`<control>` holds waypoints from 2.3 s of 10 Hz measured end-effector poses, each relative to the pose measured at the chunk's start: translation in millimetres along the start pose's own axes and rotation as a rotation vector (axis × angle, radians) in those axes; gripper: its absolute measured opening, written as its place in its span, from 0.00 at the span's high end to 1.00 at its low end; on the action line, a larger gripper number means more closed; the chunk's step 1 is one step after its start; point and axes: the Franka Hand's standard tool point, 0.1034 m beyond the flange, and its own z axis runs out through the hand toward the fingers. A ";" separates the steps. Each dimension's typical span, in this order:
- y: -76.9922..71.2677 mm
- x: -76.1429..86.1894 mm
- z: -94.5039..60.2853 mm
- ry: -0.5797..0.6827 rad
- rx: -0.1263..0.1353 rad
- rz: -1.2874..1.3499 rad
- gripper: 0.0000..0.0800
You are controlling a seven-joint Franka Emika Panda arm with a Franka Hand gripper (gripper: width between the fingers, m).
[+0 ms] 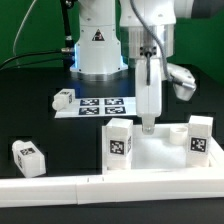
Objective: Assemble square table
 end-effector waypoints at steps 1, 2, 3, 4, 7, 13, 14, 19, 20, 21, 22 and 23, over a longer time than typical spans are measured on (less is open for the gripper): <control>10.6 -2.5 8.7 0.014 -0.010 -0.001 0.19; 18.3 -7.6 13.6 0.026 -0.005 -0.005 0.19; 20.5 -11.7 16.2 0.030 -0.005 -0.009 0.22; 19.9 -10.8 16.1 0.030 -0.006 -0.021 0.22; 20.3 -10.9 16.5 0.031 -0.006 -0.027 0.68; 18.8 5.3 11.3 0.026 0.004 -0.140 0.93; 15.8 23.3 5.5 0.021 0.014 -0.194 0.93; 17.9 61.4 7.6 0.040 0.008 -0.618 0.93; 19.0 61.0 8.2 0.036 0.000 -0.671 0.93; 17.5 62.4 5.2 0.027 -0.019 -0.788 0.93; 13.1 77.1 -1.7 0.024 -0.020 -0.871 0.93; 8.2 88.9 -9.3 0.016 -0.014 -0.993 0.93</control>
Offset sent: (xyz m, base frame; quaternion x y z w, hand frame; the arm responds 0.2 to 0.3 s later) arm 0.0000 0.0000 0.0000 0.0000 0.0000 0.0000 1.0000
